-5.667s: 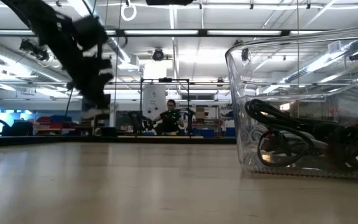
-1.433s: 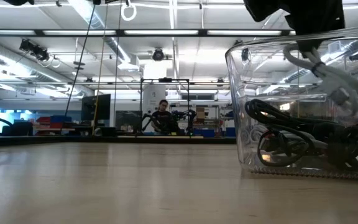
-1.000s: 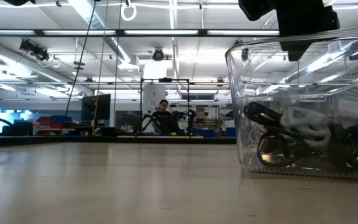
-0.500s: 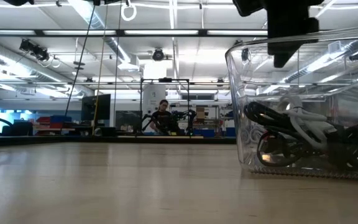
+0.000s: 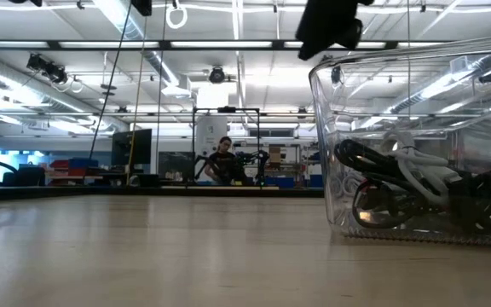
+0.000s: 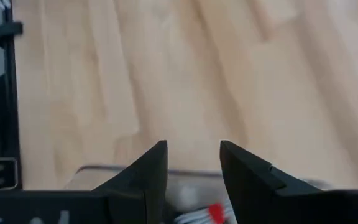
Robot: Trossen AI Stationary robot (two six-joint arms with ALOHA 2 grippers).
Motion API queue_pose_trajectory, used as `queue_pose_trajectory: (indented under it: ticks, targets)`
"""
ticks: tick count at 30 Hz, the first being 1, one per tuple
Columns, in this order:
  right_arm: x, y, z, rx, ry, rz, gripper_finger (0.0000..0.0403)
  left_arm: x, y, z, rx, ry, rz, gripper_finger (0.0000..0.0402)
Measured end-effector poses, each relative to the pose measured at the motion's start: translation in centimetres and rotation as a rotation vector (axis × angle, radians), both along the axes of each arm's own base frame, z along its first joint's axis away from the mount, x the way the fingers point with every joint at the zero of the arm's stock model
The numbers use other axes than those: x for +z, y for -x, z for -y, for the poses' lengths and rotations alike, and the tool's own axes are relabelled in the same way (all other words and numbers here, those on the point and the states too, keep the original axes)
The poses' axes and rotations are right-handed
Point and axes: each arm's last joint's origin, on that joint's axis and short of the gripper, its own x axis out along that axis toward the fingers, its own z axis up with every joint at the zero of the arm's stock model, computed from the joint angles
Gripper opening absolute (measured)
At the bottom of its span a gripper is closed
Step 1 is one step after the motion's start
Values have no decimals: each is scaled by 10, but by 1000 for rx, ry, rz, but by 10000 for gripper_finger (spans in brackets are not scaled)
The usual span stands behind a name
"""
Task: Pick and place USB-C Cables
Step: Move the transparent bin to the center of the table
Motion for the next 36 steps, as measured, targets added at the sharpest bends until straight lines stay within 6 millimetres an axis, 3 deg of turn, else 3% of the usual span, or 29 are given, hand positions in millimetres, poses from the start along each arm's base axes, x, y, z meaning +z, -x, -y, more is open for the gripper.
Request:
queue_pose_trajectory:
  ticks: [9,18,21,25,27,30,34,36]
  targets:
    - [21,4,32,97,182,64,153,-23,1,8,-30,154,-243,203]
    - [25,-9,54,201,218,141,147,-25,2,3,128,187,-247,203]
    - [25,-10,61,218,196,143,115,-25,2,2,167,159,-241,203]
    - [25,-11,68,236,203,138,37,-21,1,1,199,90,-211,197]
    - [25,-11,70,252,222,141,11,-20,1,1,198,77,-200,180]
    - [26,-13,74,247,238,156,11,-20,1,1,196,70,-194,127]
    - [28,-11,80,233,242,153,5,-18,2,1,196,43,-185,26]
    - [35,-6,82,230,247,172,5,-17,3,1,196,43,-182,11]
